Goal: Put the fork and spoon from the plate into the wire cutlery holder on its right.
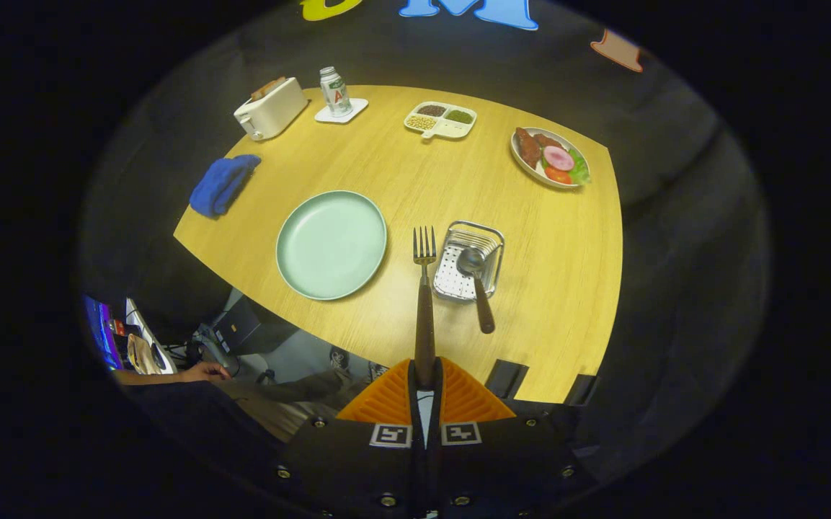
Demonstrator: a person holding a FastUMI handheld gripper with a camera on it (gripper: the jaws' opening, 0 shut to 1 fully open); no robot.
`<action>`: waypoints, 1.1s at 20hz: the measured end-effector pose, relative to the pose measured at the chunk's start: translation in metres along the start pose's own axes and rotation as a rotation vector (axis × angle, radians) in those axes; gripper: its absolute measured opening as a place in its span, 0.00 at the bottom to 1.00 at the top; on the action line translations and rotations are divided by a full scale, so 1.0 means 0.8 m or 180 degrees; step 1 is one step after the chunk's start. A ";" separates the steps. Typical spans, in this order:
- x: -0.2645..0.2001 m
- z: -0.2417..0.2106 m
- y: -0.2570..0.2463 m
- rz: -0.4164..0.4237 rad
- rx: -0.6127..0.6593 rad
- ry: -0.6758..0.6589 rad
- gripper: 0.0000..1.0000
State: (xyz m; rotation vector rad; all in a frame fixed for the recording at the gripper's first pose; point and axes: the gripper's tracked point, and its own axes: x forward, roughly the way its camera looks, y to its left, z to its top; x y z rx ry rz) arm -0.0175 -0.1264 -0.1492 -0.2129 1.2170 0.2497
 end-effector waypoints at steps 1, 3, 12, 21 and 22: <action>-0.002 0.001 -0.008 -0.0008 0.0035 0.0028 0.01; -0.006 0.000 -0.022 -0.0035 0.0056 0.0092 0.01; 0.024 0.006 -0.045 -0.0037 0.0055 0.0382 0.01; 0.049 0.021 -0.043 -0.0038 -0.0110 0.0657 0.01; 0.054 0.020 -0.044 -0.0051 -0.0126 0.0692 0.01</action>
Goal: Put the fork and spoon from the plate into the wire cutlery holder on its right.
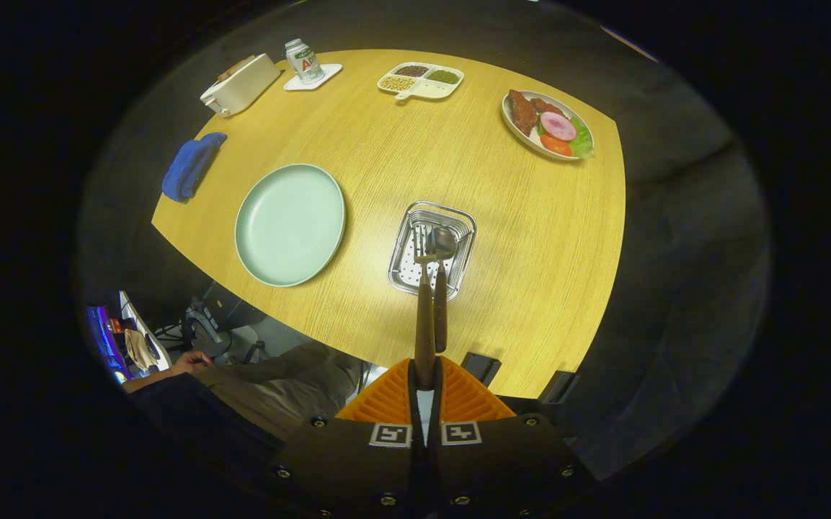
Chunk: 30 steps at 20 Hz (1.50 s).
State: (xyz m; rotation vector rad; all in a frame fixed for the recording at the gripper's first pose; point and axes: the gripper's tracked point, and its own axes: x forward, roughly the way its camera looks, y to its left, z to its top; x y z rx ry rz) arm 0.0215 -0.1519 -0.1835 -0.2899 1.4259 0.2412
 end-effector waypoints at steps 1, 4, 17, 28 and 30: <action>0.004 0.001 -0.001 0.0002 -0.0002 0.0032 0.01; 0.011 0.004 -0.003 -0.0003 0.0048 0.0088 0.01; -0.086 0.089 0.035 0.0177 0.0325 -0.1557 0.49; -0.224 0.103 0.148 -0.0275 0.0488 -0.3641 0.51; -0.228 0.101 0.163 -0.0257 0.0591 -0.3725 0.55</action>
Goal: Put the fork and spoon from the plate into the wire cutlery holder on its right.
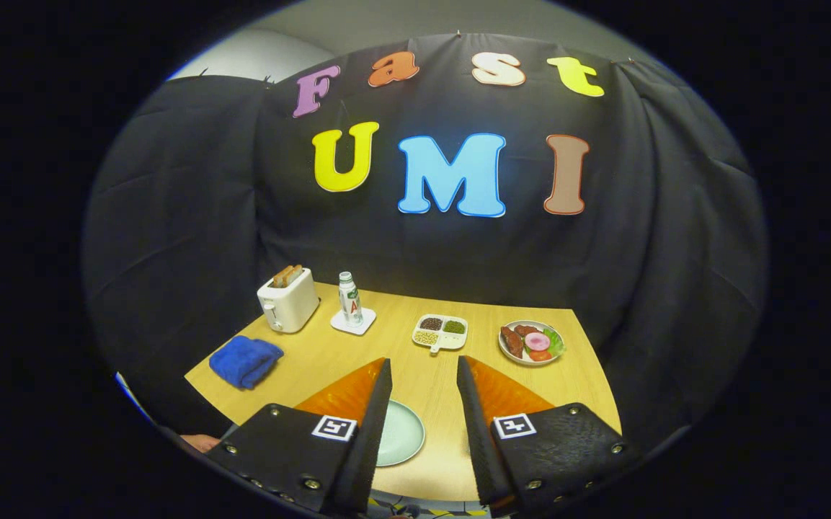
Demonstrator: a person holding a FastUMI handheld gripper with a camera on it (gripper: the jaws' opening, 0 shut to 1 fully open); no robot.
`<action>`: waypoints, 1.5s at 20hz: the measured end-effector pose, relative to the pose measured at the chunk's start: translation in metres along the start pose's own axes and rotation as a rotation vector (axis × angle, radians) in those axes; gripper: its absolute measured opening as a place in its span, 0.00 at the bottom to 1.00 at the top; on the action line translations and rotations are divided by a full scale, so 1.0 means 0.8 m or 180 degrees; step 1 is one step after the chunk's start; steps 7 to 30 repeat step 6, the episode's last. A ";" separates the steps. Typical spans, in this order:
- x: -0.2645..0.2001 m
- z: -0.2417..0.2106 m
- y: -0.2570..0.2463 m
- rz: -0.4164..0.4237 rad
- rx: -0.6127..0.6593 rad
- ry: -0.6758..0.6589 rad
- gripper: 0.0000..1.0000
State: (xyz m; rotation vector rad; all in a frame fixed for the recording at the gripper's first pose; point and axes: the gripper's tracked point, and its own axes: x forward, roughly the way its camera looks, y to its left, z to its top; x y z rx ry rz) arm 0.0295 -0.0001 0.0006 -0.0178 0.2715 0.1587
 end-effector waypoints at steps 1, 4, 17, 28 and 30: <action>-0.002 0.002 0.009 0.0025 0.0051 -0.0039 0.55; -0.007 0.004 0.015 -0.0015 0.0081 -0.0107 0.55; -0.014 0.004 0.018 -0.0068 0.0087 -0.0135 0.55; -0.014 0.004 0.018 -0.0068 0.0087 -0.0135 0.55; -0.014 0.004 0.018 -0.0068 0.0087 -0.0135 0.55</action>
